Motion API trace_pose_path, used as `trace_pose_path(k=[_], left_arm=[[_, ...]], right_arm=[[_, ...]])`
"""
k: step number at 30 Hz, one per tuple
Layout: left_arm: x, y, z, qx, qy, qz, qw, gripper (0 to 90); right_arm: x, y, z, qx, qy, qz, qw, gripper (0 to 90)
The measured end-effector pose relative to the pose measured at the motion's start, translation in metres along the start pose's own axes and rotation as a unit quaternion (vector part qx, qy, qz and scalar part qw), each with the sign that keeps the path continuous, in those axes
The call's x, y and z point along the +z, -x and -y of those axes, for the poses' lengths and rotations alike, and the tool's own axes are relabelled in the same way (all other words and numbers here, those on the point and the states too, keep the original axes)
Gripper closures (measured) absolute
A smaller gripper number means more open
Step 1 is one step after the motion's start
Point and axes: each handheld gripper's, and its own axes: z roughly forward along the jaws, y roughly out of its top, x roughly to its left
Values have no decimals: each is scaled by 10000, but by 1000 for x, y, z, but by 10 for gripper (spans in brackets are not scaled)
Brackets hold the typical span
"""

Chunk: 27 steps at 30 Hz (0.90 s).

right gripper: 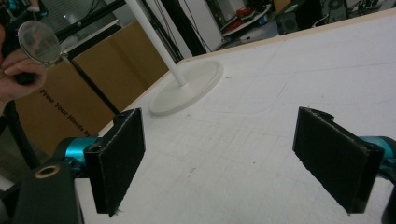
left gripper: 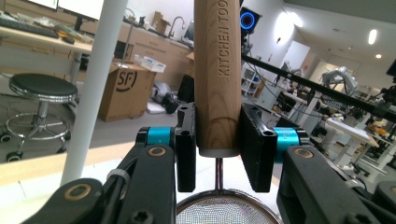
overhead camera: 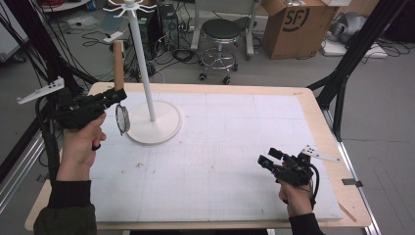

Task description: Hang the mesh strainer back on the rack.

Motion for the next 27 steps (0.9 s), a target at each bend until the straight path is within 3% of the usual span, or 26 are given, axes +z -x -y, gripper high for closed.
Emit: trace_pose_path(k=[5, 19, 27], left_arm=[[2, 0, -12, 66, 171, 84, 9998, 696], [14, -5, -47, 270, 218, -267, 9990, 696], [22, -10, -51, 353, 156, -414, 9984, 696]], right_arm=[[0, 0, 0, 14, 23, -11, 10000, 163], [-8, 4, 0, 77, 110, -11, 9999, 163], [-13, 6, -1, 134, 170, 25, 9998, 163]])
